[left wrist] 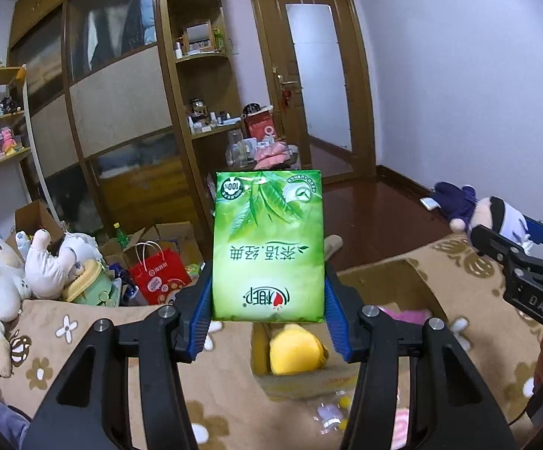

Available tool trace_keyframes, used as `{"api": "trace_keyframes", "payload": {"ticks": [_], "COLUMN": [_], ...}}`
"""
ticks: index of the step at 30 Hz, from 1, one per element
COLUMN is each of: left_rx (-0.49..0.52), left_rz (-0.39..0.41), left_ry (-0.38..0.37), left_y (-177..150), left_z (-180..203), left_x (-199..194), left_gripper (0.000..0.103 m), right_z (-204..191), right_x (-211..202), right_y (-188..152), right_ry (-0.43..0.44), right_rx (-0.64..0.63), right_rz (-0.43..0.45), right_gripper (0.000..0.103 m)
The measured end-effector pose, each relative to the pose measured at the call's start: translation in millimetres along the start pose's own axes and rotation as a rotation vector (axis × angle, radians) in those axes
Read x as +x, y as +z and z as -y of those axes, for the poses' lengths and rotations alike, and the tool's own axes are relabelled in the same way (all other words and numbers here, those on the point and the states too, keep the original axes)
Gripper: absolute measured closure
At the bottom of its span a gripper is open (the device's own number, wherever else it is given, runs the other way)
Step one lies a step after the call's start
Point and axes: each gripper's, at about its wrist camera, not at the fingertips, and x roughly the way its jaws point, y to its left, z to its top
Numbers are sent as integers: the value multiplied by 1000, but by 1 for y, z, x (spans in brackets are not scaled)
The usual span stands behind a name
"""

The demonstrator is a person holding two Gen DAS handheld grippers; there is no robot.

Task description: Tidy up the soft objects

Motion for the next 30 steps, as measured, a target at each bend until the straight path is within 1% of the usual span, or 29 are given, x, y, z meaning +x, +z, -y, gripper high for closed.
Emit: {"api": "trace_keyframes", "payload": {"ticks": [5,13,17,26,30], "left_rx": [-12,1,-11,-24,-37], "left_rz": [-17,-73,-96,-143,-175], "left_ry": [0,-2,-6,-48,-75], "left_y": [4,-16,-26,-45,-54], "left_z": [-4,-3,-4,-1,2], "left_x": [21,52,65,89,99], "left_gripper": [52,52,52,52,52], "right_z": [1,-9,-12,-15,-17], "right_x": [13,39,52,75,79], "right_y": [2,-11,-21,-40,-46], "right_ry": [7,39,49,75,84], "right_rx": [-7,-21,-29,-24,-57], "right_rz": [0,-41,-71,-132,-141], "right_gripper": [32,32,32,32,32]}}
